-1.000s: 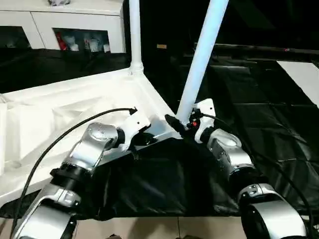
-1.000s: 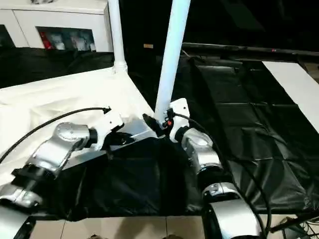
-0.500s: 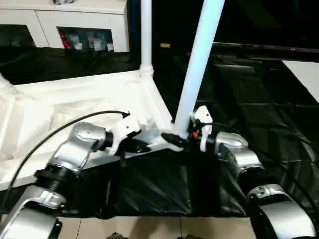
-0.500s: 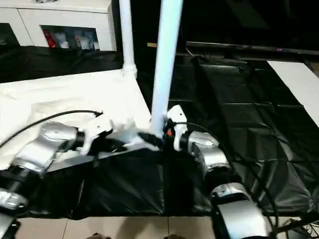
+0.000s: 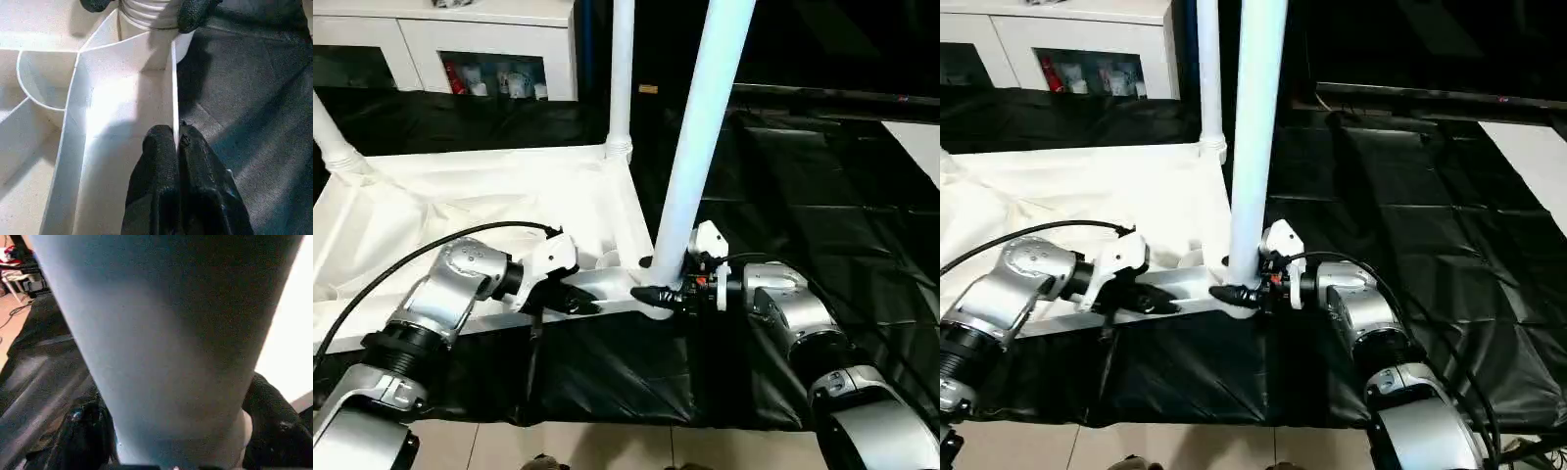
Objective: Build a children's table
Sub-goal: Rotate leg to tighten
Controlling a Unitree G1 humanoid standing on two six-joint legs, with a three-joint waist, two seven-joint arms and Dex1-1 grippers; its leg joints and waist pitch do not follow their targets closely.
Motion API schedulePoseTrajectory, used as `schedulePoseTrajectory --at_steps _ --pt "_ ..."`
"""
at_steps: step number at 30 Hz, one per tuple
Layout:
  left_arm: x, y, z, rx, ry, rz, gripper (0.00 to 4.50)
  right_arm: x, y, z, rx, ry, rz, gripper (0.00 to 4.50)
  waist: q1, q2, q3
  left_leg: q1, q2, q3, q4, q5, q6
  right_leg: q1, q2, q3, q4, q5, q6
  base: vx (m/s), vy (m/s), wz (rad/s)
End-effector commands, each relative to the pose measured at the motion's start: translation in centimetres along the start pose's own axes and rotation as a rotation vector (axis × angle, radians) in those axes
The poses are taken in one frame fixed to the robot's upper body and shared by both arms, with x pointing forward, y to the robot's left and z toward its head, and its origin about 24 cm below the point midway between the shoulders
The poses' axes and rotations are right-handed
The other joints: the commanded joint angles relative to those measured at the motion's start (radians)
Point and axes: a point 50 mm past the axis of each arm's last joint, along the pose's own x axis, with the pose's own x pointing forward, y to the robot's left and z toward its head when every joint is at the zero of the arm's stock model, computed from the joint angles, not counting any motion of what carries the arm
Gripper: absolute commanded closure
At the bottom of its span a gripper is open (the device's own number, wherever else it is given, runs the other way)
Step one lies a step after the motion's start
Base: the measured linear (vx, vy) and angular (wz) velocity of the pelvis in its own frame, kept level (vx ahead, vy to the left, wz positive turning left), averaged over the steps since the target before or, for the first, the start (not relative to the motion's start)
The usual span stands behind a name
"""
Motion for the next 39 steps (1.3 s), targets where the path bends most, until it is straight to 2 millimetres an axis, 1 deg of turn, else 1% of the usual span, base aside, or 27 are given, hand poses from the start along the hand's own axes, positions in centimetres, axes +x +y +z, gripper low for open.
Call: schedulePoseTrajectory --at_steps 1,3,4,5,6,7,9,10,11,12,13,14,15,17,20,21,24,25,26,27,29,32,33,35,36,37,39 --pt "0.8 -0.3 0.9 0.041 -0.011 -0.079 4.50 0.5 0.4 -0.4 0.009 0.034 0.029 1.73 0.002 0.013 -0.067 0.020 0.046 -0.012 -0.071 -0.148 0.030 0.043 -0.074 0.031 -0.053 -0.076 -0.299 0.000 0.000 0.00" --pt "1.4 0.3 0.8 0.008 -0.020 0.016 4.50 0.8 0.4 -0.9 0.046 -0.003 -0.051 1.73 0.004 0.013 -0.067 0.021 0.046 -0.011 -0.071 -0.149 0.027 0.041 -0.074 0.033 -0.055 -0.081 -0.295 0.000 0.000 0.00" --pt "1.7 0.5 0.9 -0.003 -0.028 0.049 4.50 1.0 0.3 -1.0 0.053 -0.016 -0.092 1.73 0.004 0.012 -0.065 0.022 0.046 -0.012 -0.073 -0.161 0.021 0.040 -0.076 0.034 -0.058 -0.102 -0.291 0.000 0.000 0.00" --pt "1.7 0.5 0.9 -0.003 -0.028 0.049 4.50 1.0 0.3 -1.0 0.053 -0.016 -0.092 1.73 0.005 0.012 -0.065 0.023 0.045 -0.012 -0.073 -0.170 0.017 0.039 -0.075 0.034 -0.060 -0.119 -0.287 0.000 0.000 0.00" --pt "2.1 0.9 0.9 -0.019 -0.033 0.102 4.50 1.2 0.0 -1.1 0.075 -0.044 -0.183 1.73 0.003 0.015 -0.064 0.023 0.045 -0.015 -0.076 -0.179 0.006 0.039 -0.077 0.035 -0.062 -0.144 -0.279 0.000 0.000 0.00" --pt "2.5 1.1 1.0 -0.026 -0.036 0.150 4.50 1.4 -0.3 -1.2 0.097 -0.068 -0.262 1.73 0.000 0.012 -0.062 0.025 0.043 -0.014 -0.076 -0.200 -0.006 0.035 -0.077 0.037 -0.068 -0.177 -0.270 0.000 0.000 0.00" --pt "3.4 1.5 1.3 -0.042 -0.046 0.220 4.50 1.9 -0.7 -1.6 0.136 -0.100 -0.390 1.73 0.001 0.015 -0.062 0.028 0.042 -0.019 -0.079 -0.223 -0.023 0.035 -0.079 0.038 -0.072 -0.228 -0.253 0.000 0.000 0.00" --pt "4.5 1.7 1.9 -0.054 -0.069 0.282 4.50 2.4 -0.8 -2.0 0.175 -0.115 -0.500 1.73 -0.003 0.015 -0.061 0.027 0.043 -0.018 -0.080 -0.226 -0.033 0.032 -0.078 0.038 -0.074 -0.237 -0.244 0.000 0.000 0.00" --pt "4.5 1.7 1.9 -0.054 -0.069 0.282 4.50 2.4 -0.8 -2.0 0.175 -0.115 -0.500 1.73 -0.003 0.015 -0.061 0.027 0.043 -0.018 -0.080 -0.226 -0.033 0.032 -0.078 0.038 -0.074 -0.237 -0.244 0.000 0.000 0.00" --pt "5.1 1.8 2.3 -0.061 -0.081 0.309 4.50 2.7 -0.9 -2.2 0.192 -0.119 -0.550 1.74 -0.003 0.013 -0.063 0.029 0.042 -0.017 -0.079 -0.234 -0.033 0.032 -0.077 0.038 -0.076 -0.241 -0.239 0.000 0.000 0.00" --pt "6.3 1.8 3.1 -0.078 -0.109 0.334 4.50 3.6 -1.0 -2.1 0.224 -0.123 -0.634 1.74 -0.006 0.020 -0.063 0.026 0.041 -0.018 -0.080 -0.231 -0.036 0.032 -0.076 0.038 -0.076 -0.233 -0.240 0.000 0.000 0.00" --pt "6.7 1.8 3.3 -0.082 -0.113 0.338 4.50 3.9 -1.1 -2.0 0.235 -0.125 -0.660 1.74 -0.007 0.018 -0.063 0.025 0.040 -0.019 -0.081 -0.232 -0.035 0.034 -0.076 0.037 -0.077 -0.231 -0.238 0.000 0.000 0.00" --pt "7.0 1.7 3.5 -0.084 -0.115 0.343 4.50 4.2 -1.2 -1.9 0.249 -0.128 -0.684 1.74 -0.010 0.016 -0.063 0.023 0.038 -0.019 -0.080 -0.232 -0.031 0.035 -0.074 0.037 -0.076 -0.229 -0.235 0.000 0.000 0.00" --pt "8.1 1.9 4.1 -0.074 -0.109 0.379 4.50 5.2 -1.2 -1.5 0.268 -0.121 -0.741 1.74 -0.012 0.018 -0.064 0.023 0.036 -0.019 -0.078 -0.240 -0.019 0.034 -0.075 0.038 -0.081 -0.247 -0.223 0.000 0.000 0.00" --pt "8.4 2.0 4.2 -0.070 -0.103 0.391 4.50 5.6 -1.1 -1.4 0.269 -0.115 -0.745 1.74 -0.011 0.019 -0.067 0.019 0.035 -0.019 -0.078 -0.222 -0.009 0.037 -0.074 0.036 -0.079 -0.231 -0.216 0.000 0.000 0.00" --pt "8.4 2.1 4.3 -0.063 -0.098 0.400 4.50 5.9 -1.0 -1.4 0.268 -0.116 -0.749 1.74 -0.011 0.023 -0.067 0.018 0.035 -0.020 -0.077 -0.217 -0.005 0.037 -0.074 0.036 -0.077 -0.215 -0.219 0.000 0.000 0.00" --pt "8.4 2.2 4.3 -0.052 -0.085 0.400 4.50 6.3 -0.9 -1.3 0.265 -0.124 -0.755 1.74 -0.012 0.024 -0.067 0.018 0.035 -0.019 -0.078 -0.223 0.000 0.036 -0.073 0.035 -0.079 -0.204 -0.224 0.000 0.000 0.00" --pt "8.4 2.2 4.3 -0.051 -0.084 0.398 4.50 6.3 -0.9 -1.2 0.265 -0.129 -0.754 1.39 -0.012 0.026 -0.066 0.019 0.037 -0.020 -0.079 -0.236 -0.001 0.036 -0.074 0.035 -0.079 -0.216 -0.224 0.000 0.000 0.00" --pt "8.4 2.3 4.3 -0.051 -0.084 0.401 4.50 6.3 -0.9 -1.2 0.261 -0.129 -0.760 1.18 -0.013 0.026 -0.066 0.019 0.037 -0.020 -0.080 -0.241 -0.001 0.035 -0.073 0.034 -0.080 -0.221 -0.223 0.000 0.000 0.00" --pt "8.3 2.3 4.3 -0.051 -0.085 0.403 4.50 6.2 -0.9 -1.2 0.258 -0.129 -0.766 1.18 -0.013 0.026 -0.066 0.020 0.037 -0.020 -0.080 -0.251 -0.003 0.034 -0.074 0.035 -0.081 -0.232 -0.223 0.000 0.000 0.00" --pt "8.2 2.3 4.3 -0.045 -0.091 0.403 4.50 6.1 -1.2 -1.1 0.251 -0.137 -0.779 0.95 -0.015 0.027 -0.066 0.018 0.038 -0.021 -0.082 -0.259 -0.005 0.035 -0.075 0.035 -0.082 -0.242 -0.221 0.000 0.000 0.00" --pt "8.2 2.3 4.3 -0.026 -0.104 0.393 4.50 5.7 -1.4 -0.9 0.235 -0.146 -0.775 0.66 -0.015 0.025 -0.064 0.019 0.038 -0.022 -0.083 -0.271 -0.004 0.033 -0.075 0.035 -0.085 -0.264 -0.217 0.000 0.000 0.00" --pt "8.0 2.2 4.1 -0.016 -0.107 0.380 4.50 5.5 -1.5 -0.7 0.220 -0.155 -0.759 0.58 -0.017 0.023 -0.065 0.019 0.039 -0.021 -0.083 -0.273 -0.004 0.033 -0.075 0.035 -0.085 -0.267 -0.215 0.000 0.000 0.00" --pt "7.6 2.0 3.8 -0.009 -0.111 0.353 4.50 5.0 -1.6 -0.4 0.177 -0.165 -0.725 0.54 -0.017 0.020 -0.066 0.014 0.039 -0.022 -0.083 -0.261 0.004 0.036 -0.076 0.035 -0.082 -0.254 -0.215 0.000 0.000 0.00" --pt "7.3 2.0 3.6 -0.004 -0.108 0.351 4.50 4.8 -1.7 -0.4 0.172 -0.169 -0.705 0.54 -0.018 0.013 -0.067 0.013 0.039 -0.020 -0.081 -0.245 0.012 0.037 -0.076 0.035 -0.081 -0.240 -0.217 0.000 0.000 0.00" --pt "7.0 1.9 3.5 -0.003 -0.114 0.338 4.50 4.5 -1.7 -0.3 0.150 -0.162 -0.682 0.27 -0.018 0.012 -0.067 0.012 0.039 -0.019 -0.079 -0.230 0.021 0.038 -0.077 0.036 -0.079 -0.228 -0.222 0.000 0.000 0.00" --pt "6.8 1.9 3.3 -0.007 -0.119 0.327 4.50 4.3 -1.8 -0.3 0.127 -0.153 -0.659 0.18 -0.017 0.015 -0.069 0.010 0.039 -0.019 -0.077 -0.208 0.030 0.039 -0.078 0.036 -0.076 -0.204 -0.230 0.000 0.000 0.00"
